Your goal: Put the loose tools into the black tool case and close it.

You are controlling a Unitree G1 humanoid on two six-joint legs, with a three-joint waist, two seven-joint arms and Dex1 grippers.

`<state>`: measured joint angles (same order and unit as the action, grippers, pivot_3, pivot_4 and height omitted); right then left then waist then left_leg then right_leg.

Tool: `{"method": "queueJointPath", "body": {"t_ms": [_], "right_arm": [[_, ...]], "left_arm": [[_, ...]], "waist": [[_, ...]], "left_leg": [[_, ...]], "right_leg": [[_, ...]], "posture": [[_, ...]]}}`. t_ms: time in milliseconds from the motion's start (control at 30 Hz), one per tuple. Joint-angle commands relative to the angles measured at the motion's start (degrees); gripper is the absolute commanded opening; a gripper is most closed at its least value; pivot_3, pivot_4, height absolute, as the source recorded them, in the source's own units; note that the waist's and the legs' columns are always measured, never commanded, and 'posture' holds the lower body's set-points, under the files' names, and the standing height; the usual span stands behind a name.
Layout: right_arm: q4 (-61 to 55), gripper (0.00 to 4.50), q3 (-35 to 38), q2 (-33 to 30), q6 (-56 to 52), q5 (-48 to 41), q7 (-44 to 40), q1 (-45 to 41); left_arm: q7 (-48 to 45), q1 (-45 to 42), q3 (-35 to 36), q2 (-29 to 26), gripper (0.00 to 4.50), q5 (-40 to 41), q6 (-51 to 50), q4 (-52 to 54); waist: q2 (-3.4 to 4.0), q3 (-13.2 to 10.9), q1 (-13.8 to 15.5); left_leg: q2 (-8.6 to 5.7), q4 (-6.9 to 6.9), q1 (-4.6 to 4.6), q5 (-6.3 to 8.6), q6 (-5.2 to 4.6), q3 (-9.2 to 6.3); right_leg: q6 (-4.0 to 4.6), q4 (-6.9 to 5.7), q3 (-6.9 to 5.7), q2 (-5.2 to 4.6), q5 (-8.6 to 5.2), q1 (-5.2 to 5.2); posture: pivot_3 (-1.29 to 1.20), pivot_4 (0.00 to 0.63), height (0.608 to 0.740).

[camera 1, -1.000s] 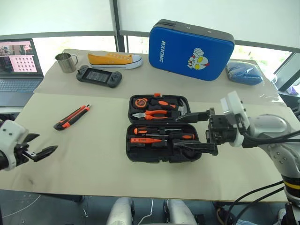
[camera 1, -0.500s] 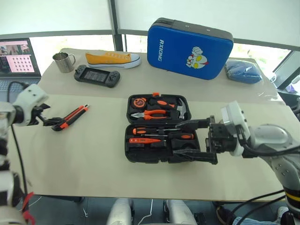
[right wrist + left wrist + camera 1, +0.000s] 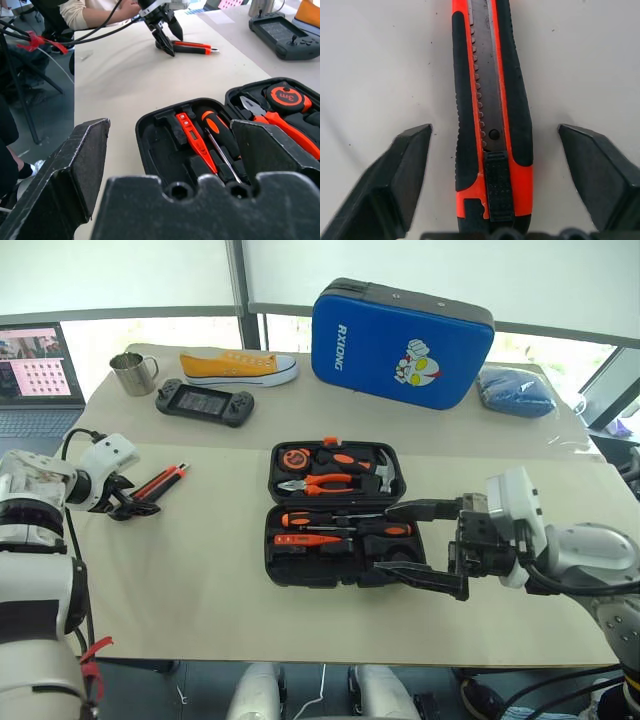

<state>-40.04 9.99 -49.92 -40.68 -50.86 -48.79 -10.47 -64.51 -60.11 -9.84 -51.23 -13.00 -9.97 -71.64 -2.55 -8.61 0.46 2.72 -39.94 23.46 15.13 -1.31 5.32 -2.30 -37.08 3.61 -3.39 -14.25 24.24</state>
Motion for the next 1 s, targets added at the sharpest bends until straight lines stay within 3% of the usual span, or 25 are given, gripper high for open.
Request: {"method": "queueJointPath", "body": {"t_ms": [33,133,267,400,500,700,833,1000], "right_arm": [[-0.66,4.50,2.17,-1.14,0.66,-0.55,-0.44,-0.23],[-0.66,4.50,2.30,-1.38,0.74,-0.62,-0.35,-0.03],[-1.16,4.50,2.88,-1.64,0.75,-0.68,-0.18,1.35],[-1.48,4.50,3.47,-1.76,0.63,-1.01,0.10,2.46],[-1.80,4.50,3.88,-1.83,0.49,-1.27,0.25,3.11],[-2.26,4.50,4.70,-2.68,0.45,-0.31,-0.20,5.53],[-3.88,4.50,6.99,-3.50,1.16,0.58,-1.28,11.71],[-5.81,4.50,8.82,-3.69,1.17,0.13,-1.16,16.00]], "left_arm": [[1.93,0.28,1.13,0.20,2.68,0.13,-0.03,-1.40],[-0.36,-0.61,3.00,0.63,1.65,1.88,0.21,-0.16],[-9.04,-1.01,4.35,1.72,1.63,5.60,-1.10,8.37],[-17.60,5.10,4.34,2.43,1.63,11.96,-9.41,32.86],[-18.72,9.87,2.69,3.37,1.63,15.29,-17.43,53.56],[-18.48,13.13,-3.26,6.70,1.63,19.07,-25.63,76.46],[-16.62,13.55,-9.24,9.64,1.63,19.25,-29.75,84.79],[-12.71,14.73,-17.19,12.40,1.63,15.76,-29.72,87.18]], "waist": [[0.00,0.00,-0.03],[-0.01,0.00,-0.01],[-0.05,-0.02,0.44],[-0.11,-0.05,0.43],[-0.11,-0.05,0.24],[-0.11,-0.05,0.04],[-0.09,-0.04,0.34],[-0.08,-0.04,0.07]], "left_leg": [[0.01,0.00,-0.02,0.00,0.00,0.00],[0.01,-0.01,-0.04,-0.01,0.01,-0.01],[0.00,-0.13,0.18,-0.01,0.01,-0.07],[0.02,-0.40,0.58,0.01,-0.02,-0.24],[0.05,-0.41,0.64,0.04,-0.06,-0.43],[0.00,-0.42,0.57,0.04,-0.08,-0.61],[-0.05,-0.45,0.54,0.04,-0.08,-0.59],[-0.11,-0.46,0.42,0.04,-0.10,-0.66]], "right_leg": [[0.00,-0.02,0.00,0.01,0.00,-0.01],[0.01,-0.05,0.00,0.01,0.00,-0.01],[-0.01,-0.02,-0.06,0.00,0.01,0.05],[-0.11,0.00,-0.21,-0.04,0.07,0.16],[-0.19,-0.01,-0.20,-0.09,0.12,0.14],[-0.19,0.08,-0.12,-0.02,0.11,0.15],[-0.21,0.12,-0.07,-0.01,0.10,0.10],[-0.23,0.08,0.05,-0.01,0.09,0.02]], "posture": [[0.00,0.150,0.740],[0.00,0.150,0.740],[0.00,0.150,0.740],[0.00,0.150,0.740],[0.00,0.150,0.740],[0.00,0.150,0.740],[0.00,0.150,0.740],[0.00,0.150,0.740]]}}
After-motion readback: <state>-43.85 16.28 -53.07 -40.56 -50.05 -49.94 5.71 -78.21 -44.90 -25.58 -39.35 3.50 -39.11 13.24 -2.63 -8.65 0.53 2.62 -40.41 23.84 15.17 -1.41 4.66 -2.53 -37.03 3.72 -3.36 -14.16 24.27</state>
